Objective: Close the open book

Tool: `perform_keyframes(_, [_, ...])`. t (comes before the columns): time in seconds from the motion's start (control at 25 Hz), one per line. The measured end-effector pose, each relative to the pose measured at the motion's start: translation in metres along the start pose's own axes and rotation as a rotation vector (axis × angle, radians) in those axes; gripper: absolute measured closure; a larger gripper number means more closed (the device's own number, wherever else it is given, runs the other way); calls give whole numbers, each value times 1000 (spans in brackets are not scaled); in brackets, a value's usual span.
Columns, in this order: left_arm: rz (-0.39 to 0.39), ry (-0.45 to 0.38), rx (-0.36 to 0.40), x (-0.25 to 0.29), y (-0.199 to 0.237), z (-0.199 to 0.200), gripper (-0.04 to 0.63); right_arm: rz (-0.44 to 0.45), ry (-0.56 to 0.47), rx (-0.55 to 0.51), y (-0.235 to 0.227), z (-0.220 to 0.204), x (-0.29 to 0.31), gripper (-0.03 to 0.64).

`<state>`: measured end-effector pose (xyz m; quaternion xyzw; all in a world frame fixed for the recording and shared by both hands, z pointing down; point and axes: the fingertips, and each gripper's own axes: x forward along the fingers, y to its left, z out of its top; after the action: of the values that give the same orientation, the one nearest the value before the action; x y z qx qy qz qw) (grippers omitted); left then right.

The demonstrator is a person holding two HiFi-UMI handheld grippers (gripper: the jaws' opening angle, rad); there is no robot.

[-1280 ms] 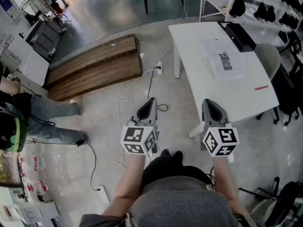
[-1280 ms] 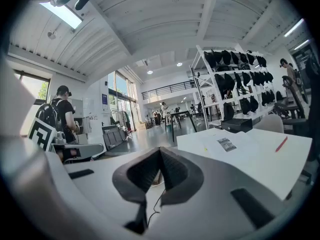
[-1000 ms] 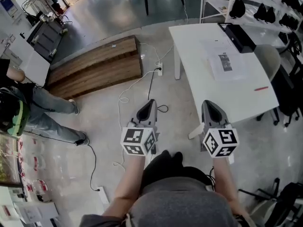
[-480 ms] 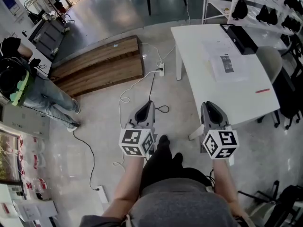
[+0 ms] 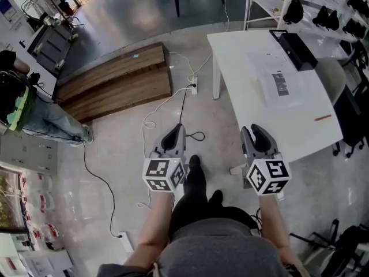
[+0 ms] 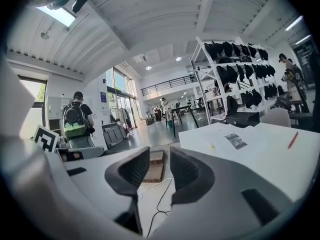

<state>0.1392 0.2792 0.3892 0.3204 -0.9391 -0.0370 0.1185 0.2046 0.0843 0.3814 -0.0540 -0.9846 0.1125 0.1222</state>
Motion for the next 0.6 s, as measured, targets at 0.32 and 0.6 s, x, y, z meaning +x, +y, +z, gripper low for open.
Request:
perform_keyframes(0.32, [-18, 36, -17, 58, 61, 3, 589, -32, 36, 32, -4, 6, 79, 462])
perform_keyframes(0.6, [-29, 53, -34, 116, 118, 14, 589, -56, 69, 74, -3, 13, 150, 430])
